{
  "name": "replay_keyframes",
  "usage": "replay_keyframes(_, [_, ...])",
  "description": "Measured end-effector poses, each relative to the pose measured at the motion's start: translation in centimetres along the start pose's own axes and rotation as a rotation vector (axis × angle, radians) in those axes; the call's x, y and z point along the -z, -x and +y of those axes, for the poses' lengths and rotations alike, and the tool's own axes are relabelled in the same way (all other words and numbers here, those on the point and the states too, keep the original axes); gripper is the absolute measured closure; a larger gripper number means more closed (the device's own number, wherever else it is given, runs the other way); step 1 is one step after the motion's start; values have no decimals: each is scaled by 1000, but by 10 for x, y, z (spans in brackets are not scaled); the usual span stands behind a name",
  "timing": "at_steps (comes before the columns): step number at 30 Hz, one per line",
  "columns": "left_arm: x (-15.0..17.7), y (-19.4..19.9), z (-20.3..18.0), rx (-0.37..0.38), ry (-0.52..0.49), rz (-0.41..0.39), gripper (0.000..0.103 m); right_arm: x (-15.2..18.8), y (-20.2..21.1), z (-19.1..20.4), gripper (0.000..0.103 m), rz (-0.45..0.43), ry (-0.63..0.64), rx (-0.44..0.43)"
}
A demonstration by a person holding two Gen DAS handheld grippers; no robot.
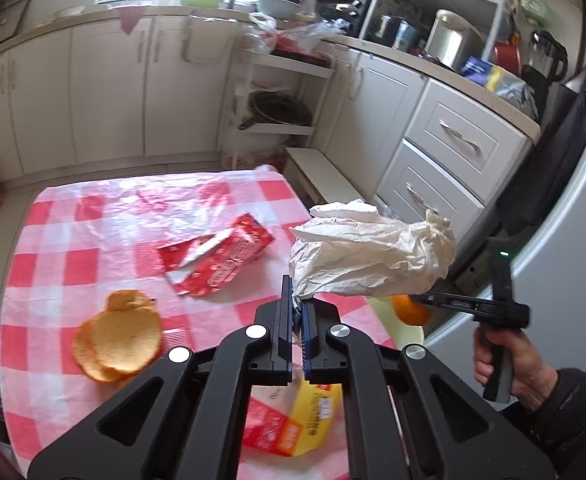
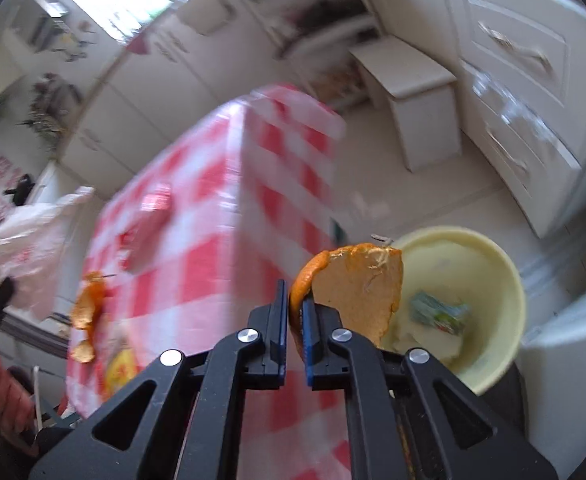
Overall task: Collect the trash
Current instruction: 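Carry both to the yellow bin and open the right tool while the left tool releases the plastic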
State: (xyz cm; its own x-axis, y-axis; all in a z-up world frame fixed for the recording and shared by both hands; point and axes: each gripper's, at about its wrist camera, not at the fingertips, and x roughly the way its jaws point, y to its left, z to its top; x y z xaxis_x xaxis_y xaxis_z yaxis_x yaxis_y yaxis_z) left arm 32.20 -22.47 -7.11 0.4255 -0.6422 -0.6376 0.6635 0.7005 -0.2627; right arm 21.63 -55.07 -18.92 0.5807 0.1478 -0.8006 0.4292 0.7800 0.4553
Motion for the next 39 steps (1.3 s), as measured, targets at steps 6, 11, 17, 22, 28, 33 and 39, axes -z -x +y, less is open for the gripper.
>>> replay_keyframes(6, [10, -30, -50, 17, -61, 60, 99, -7, -7, -46, 58, 63, -107, 96])
replay_keyframes(11, [23, -66, -95, 54, -79, 127, 99, -22, 30, -41, 43, -24, -92, 20])
replay_keyframes(17, [42, -106, -136, 93, -61, 199, 99, -17, -4, -59, 29, 157, -31, 207])
replay_keyframes(22, [50, -122, -160, 87, -82, 231, 99, -27, 38, -72, 29, 5, -89, 192])
replay_keyframes(28, [56, -155, -181, 76, -77, 289, 99, -40, 106, -51, 20, -286, -76, 95])
replay_keyframes(33, [64, -216, -200, 36, -40, 388, 99, -47, 125, -41, 18, -404, -56, 54])
replay_keyframes(39, [72, -257, -220, -36, -24, 487, 73, -52, 121, -46, 18, -389, -91, 23])
